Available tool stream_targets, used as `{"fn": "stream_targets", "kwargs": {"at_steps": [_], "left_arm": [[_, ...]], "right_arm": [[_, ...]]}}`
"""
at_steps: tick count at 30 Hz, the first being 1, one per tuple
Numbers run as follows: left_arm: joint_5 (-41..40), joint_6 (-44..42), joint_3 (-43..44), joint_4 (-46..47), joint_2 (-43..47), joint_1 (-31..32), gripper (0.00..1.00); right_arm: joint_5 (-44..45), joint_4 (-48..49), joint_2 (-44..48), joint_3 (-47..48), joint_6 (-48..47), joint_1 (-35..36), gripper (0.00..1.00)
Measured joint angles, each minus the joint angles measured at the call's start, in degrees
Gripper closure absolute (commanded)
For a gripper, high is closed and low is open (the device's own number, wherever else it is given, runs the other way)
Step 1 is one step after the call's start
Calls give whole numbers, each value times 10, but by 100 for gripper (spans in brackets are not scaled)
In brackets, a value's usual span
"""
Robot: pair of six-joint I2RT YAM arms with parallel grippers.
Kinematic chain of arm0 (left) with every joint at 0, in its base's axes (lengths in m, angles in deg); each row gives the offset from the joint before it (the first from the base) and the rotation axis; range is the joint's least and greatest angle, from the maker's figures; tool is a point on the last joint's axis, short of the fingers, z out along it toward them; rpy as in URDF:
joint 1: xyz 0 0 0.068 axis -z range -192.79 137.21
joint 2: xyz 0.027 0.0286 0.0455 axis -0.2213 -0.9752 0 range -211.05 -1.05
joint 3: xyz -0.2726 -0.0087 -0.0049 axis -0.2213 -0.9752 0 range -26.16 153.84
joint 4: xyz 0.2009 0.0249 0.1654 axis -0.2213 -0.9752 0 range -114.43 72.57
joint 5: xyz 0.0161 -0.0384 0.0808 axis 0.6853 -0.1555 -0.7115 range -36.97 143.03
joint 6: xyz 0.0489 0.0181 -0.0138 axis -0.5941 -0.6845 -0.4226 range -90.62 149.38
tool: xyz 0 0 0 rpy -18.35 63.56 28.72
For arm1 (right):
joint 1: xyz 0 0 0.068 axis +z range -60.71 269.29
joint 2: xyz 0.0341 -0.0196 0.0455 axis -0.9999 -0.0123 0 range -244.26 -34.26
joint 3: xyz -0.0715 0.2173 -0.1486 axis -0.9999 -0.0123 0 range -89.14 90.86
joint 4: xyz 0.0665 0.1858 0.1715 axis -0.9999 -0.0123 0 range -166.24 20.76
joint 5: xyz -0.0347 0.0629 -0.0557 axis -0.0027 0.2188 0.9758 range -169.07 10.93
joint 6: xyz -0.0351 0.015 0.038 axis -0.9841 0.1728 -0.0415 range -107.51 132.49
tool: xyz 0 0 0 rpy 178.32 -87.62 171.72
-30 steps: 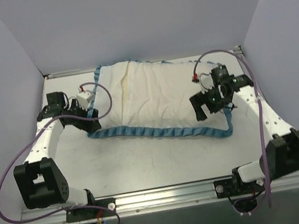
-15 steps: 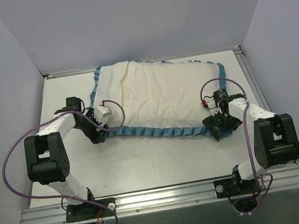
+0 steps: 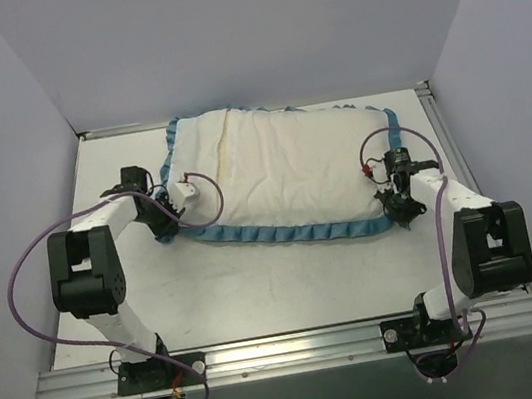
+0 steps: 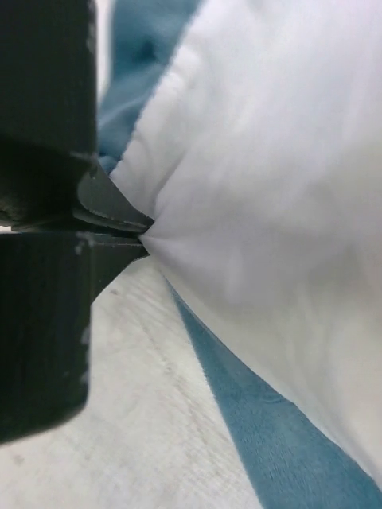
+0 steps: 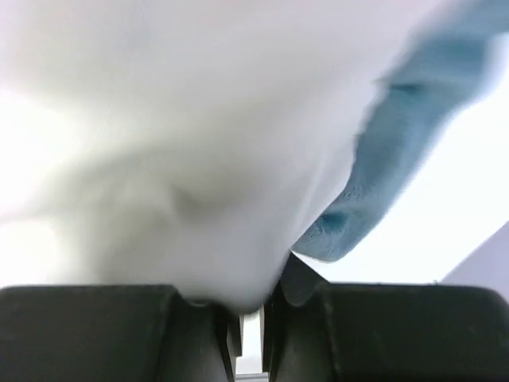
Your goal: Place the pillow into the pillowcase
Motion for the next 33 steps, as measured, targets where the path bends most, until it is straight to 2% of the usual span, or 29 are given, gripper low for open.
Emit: {"fn": "stream_targets", "kwargs": {"at_steps": [5,11,15,21,27,30,33], "left_arm": [[74,75,47,-57,72,-69,100],[137,163,113,-47,248,-79,100],[148,254,121,-1,361,-90,100],[113,388,122,61,481,-94,100],[97,413,139,80,489,-94,100],[102,416,121,101,450,-93,100],[101,418,98,128,382,-85,100]], "right_arm": [[-46,-63,64,118,9,-32,100],[-101,-94,149,308,15,-90,100],[-117,-113,218,378,31,-111,100],[-104,-152,306,454,57,-122,100],[-96,-140,313,436,58,-122,100],[-103,-118,262,403,59,-121,100],[-116,-78,173,383,61,-118,100]]}}
